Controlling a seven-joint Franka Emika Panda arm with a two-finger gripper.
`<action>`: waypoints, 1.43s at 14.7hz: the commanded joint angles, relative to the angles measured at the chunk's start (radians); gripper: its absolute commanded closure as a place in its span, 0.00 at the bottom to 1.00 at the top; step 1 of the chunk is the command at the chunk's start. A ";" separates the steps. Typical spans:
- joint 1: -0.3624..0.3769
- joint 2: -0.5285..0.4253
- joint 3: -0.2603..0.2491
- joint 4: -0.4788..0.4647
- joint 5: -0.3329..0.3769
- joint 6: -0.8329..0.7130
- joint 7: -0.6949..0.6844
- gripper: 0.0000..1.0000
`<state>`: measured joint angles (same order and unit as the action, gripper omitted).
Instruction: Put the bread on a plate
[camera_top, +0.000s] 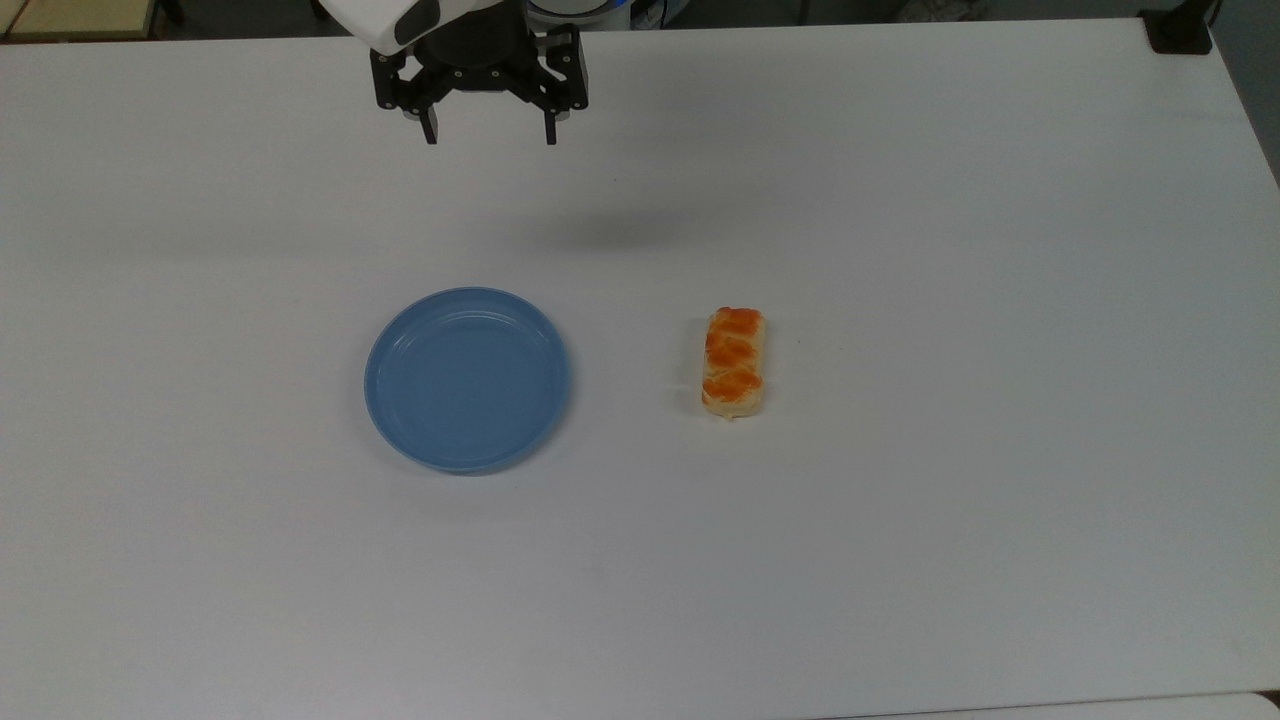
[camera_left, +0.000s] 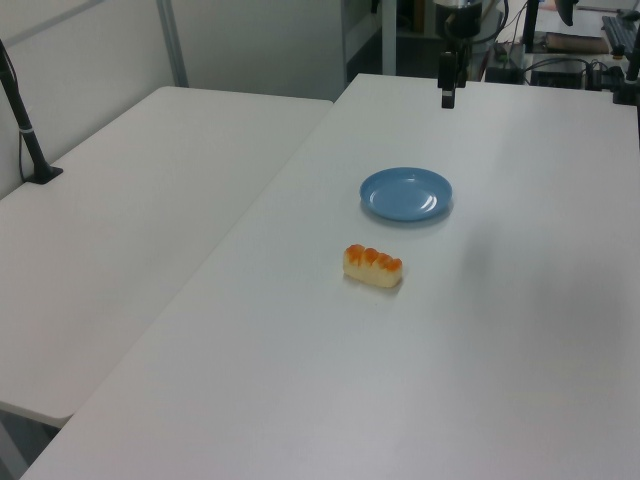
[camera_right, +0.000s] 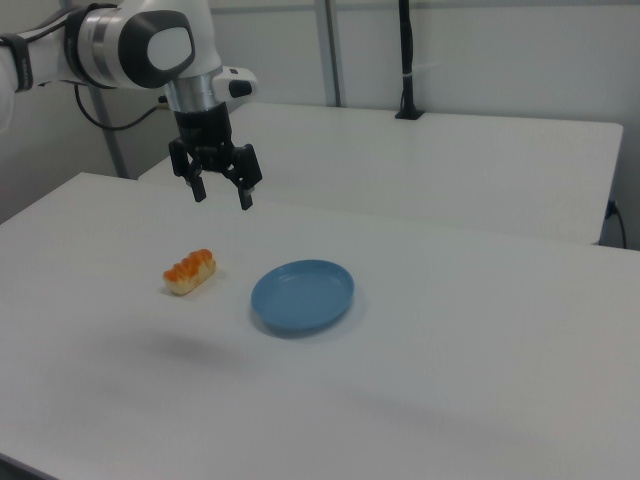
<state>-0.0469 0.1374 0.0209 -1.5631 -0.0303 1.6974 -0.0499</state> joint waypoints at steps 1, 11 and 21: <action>0.010 -0.031 -0.016 -0.028 0.000 -0.002 -0.013 0.00; 0.012 -0.033 -0.019 -0.031 -0.002 -0.001 -0.013 0.00; 0.050 0.001 -0.015 -0.034 0.039 0.016 0.062 0.00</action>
<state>-0.0367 0.1391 0.0154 -1.5680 -0.0248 1.6975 -0.0173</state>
